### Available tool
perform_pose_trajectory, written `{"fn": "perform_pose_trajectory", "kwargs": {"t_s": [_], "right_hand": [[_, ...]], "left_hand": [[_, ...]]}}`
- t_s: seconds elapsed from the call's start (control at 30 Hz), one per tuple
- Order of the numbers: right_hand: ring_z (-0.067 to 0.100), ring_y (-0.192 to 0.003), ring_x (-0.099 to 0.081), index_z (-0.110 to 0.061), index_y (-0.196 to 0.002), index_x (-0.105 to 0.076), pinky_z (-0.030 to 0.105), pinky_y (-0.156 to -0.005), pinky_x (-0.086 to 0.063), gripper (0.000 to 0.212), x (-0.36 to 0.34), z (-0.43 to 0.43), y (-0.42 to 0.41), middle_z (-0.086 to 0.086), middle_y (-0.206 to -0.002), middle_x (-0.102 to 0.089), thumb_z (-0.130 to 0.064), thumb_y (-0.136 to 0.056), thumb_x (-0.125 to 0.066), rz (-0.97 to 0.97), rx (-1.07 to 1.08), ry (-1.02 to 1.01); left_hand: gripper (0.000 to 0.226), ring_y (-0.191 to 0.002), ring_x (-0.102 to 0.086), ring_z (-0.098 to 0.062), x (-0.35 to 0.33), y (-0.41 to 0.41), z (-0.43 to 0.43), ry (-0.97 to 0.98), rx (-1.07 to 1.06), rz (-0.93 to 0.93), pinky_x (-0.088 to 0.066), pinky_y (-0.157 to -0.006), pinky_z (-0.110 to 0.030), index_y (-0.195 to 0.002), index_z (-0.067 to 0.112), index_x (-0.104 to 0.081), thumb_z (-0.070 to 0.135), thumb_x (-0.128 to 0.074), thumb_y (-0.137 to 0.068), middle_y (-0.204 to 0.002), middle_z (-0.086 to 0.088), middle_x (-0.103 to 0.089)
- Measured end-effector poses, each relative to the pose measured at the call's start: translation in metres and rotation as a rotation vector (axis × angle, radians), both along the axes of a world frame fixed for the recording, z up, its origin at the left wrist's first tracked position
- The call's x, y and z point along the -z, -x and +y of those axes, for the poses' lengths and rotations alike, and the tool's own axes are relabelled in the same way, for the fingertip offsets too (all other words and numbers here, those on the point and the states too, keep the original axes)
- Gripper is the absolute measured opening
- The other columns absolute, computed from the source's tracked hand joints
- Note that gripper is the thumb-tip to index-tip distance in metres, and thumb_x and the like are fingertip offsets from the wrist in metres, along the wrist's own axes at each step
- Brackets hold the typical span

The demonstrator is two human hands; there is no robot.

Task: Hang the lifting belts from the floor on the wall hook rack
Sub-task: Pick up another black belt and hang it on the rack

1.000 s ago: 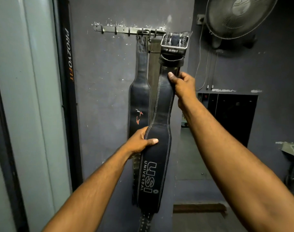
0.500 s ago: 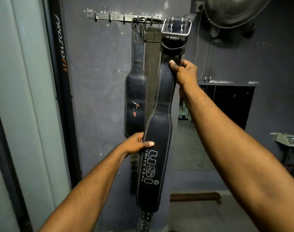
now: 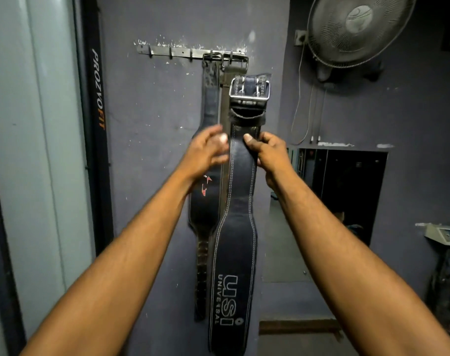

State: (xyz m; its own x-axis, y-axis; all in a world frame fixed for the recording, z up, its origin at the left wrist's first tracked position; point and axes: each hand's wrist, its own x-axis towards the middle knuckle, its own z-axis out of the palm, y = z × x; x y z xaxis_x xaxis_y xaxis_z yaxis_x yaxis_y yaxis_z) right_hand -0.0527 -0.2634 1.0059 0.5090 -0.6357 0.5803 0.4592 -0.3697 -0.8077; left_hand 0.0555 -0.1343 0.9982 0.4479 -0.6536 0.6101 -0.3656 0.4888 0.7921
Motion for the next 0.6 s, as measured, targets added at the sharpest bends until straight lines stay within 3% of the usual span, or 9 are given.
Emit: {"fn": "perform_pose_trajectory", "kwargs": {"t_s": [0.07,0.17,0.3,0.43,0.53,0.6], "right_hand": [[0.004,-0.066,-0.07,-0.013,-0.092,-0.068,0.019,-0.058,-0.054,0.004,0.009,0.002,-0.002,-0.001,-0.081,-0.074,-0.011,-0.095,-0.066,0.042,-0.05,0.011],[0.007,-0.073,-0.072,-0.014,-0.096,-0.069,0.023,-0.063,-0.057,0.004,0.02,0.001,-0.002,-0.002,-0.085,-0.075,-0.012,-0.095,-0.066,0.093,-0.082,0.023],[0.011,-0.079,-0.071,-0.01,-0.105,-0.07,0.027,-0.07,-0.058,0.012,0.026,-0.005,0.003,0.002,-0.092,-0.075,-0.014,-0.095,-0.066,0.139,-0.083,0.042],[0.012,-0.084,-0.071,-0.008,-0.111,-0.07,0.03,-0.075,-0.056,0.019,0.026,-0.012,0.008,0.002,-0.097,-0.076,-0.017,-0.095,-0.066,0.167,-0.093,0.059],[0.014,-0.09,-0.071,-0.013,-0.108,-0.071,0.036,-0.083,-0.058,0.015,0.027,-0.016,0.008,0.001,-0.097,-0.076,-0.019,-0.094,-0.067,0.197,-0.126,0.099],[0.015,-0.09,-0.071,-0.011,-0.108,-0.07,0.041,-0.087,-0.056,0.017,0.029,-0.017,0.007,0.001,-0.095,-0.076,-0.019,-0.093,-0.069,0.227,-0.147,0.14]], "left_hand": [[0.048,-0.11,-0.059,-0.013,-0.038,0.006,0.004,0.115,-0.065,-0.053,-0.056,-0.078,-0.021,-0.146,0.012,-0.039,0.006,-0.049,-0.1,-0.133,-0.003,-0.055],[0.055,-0.118,-0.059,-0.014,-0.063,0.004,0.011,0.179,-0.112,-0.17,-0.058,-0.08,-0.022,-0.148,0.019,-0.039,-0.001,-0.049,-0.097,-0.139,-0.006,-0.054],[0.054,-0.12,-0.06,-0.017,-0.063,-0.006,0.013,0.135,-0.135,-0.332,-0.058,-0.09,-0.032,-0.141,0.019,-0.051,-0.007,-0.05,-0.095,-0.144,-0.005,-0.051],[0.059,-0.108,-0.064,-0.013,-0.056,-0.012,0.011,0.066,-0.132,-0.418,-0.058,-0.089,-0.027,-0.142,0.019,-0.05,-0.011,-0.054,-0.091,-0.15,-0.001,-0.047],[0.041,-0.091,-0.069,-0.012,-0.054,-0.012,0.004,0.145,-0.276,-0.435,-0.062,-0.076,-0.031,-0.133,0.018,-0.059,0.004,-0.059,-0.094,-0.133,-0.005,-0.06],[0.02,-0.082,-0.069,-0.014,-0.055,-0.014,-0.002,0.237,-0.4,-0.379,-0.063,-0.073,-0.043,-0.114,0.022,-0.068,0.019,-0.06,-0.096,-0.113,-0.007,-0.067]]}}
